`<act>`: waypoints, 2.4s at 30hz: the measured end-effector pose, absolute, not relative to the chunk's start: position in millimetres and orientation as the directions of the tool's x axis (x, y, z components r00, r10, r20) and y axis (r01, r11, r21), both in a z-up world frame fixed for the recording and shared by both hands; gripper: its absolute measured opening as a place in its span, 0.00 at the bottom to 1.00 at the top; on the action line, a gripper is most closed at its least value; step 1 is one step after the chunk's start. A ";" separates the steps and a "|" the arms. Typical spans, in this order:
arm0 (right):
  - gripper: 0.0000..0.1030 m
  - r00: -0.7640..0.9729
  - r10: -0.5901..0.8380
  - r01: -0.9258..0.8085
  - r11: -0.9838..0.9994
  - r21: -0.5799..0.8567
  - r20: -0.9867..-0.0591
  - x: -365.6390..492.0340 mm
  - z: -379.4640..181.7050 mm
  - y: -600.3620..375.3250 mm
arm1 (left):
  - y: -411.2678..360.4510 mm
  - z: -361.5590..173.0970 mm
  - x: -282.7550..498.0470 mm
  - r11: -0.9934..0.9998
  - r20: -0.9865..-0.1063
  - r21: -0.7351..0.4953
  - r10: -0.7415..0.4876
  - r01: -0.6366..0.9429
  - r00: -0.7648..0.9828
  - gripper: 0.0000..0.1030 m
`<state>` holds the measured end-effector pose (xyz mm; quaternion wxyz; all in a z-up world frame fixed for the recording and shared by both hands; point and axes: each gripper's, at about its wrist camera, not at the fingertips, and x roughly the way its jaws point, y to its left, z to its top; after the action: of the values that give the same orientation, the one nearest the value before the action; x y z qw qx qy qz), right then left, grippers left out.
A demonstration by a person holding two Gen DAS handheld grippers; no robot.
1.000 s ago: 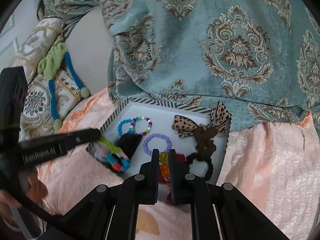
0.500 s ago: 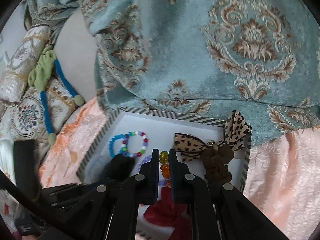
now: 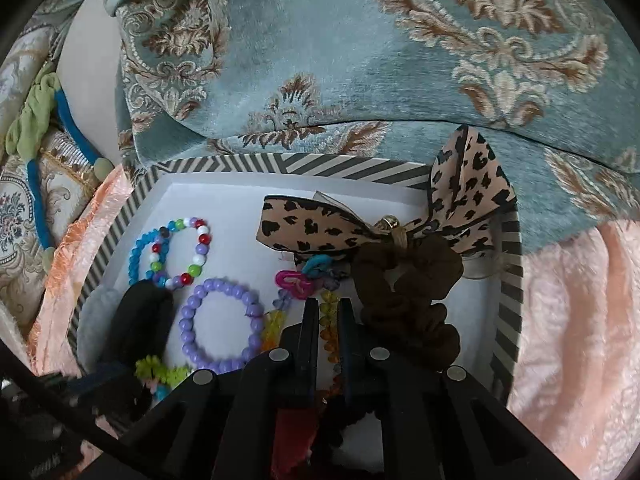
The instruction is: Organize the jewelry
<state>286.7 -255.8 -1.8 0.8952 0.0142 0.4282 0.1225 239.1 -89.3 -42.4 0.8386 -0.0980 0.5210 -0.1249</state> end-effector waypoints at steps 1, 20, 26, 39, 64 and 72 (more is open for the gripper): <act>0.08 0.599 0.230 -0.210 0.969 0.127 -0.767 290.4 -2.4 -253.5 | -90.9 -43.5 238.9 0.950 -0.851 -0.293 -0.312 0.113 0.422 0.11; 0.39 0.622 0.251 -0.224 0.965 0.138 -0.741 258.4 14.6 -269.5 | -102.1 -41.9 224.9 0.960 -0.841 -0.240 -0.279 0.143 0.463 0.56; 0.41 0.666 0.245 -0.201 0.969 0.147 -0.704 226.0 23.4 -276.6 | -95.5 -35.6 210.0 0.976 -0.832 -0.190 -0.218 0.107 0.511 0.58; 0.59 0.730 0.162 -0.143 0.986 0.084 -0.664 162.7 22.3 -261.4 | -81.2 -17.8 174.4 0.990 -0.808 -0.118 -0.140 0.076 0.573 0.58; 0.65 0.769 0.128 -0.131 0.991 0.041 -0.626 128.0 58.0 -236.1 | -71.0 30.6 149.1 0.998 -0.731 -0.042 -0.055 0.036 0.680 0.58; 0.66 0.762 0.126 -0.126 0.991 0.046 -0.635 127.4 56.6 -237.5 | -72.4 35.5 147.4 0.999 -0.722 -0.035 -0.050 0.036 0.690 0.58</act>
<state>127.4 -237.5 56.6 0.9386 0.0001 0.3384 0.0671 147.4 -72.4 35.5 0.9193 -0.0090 0.3929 -0.0234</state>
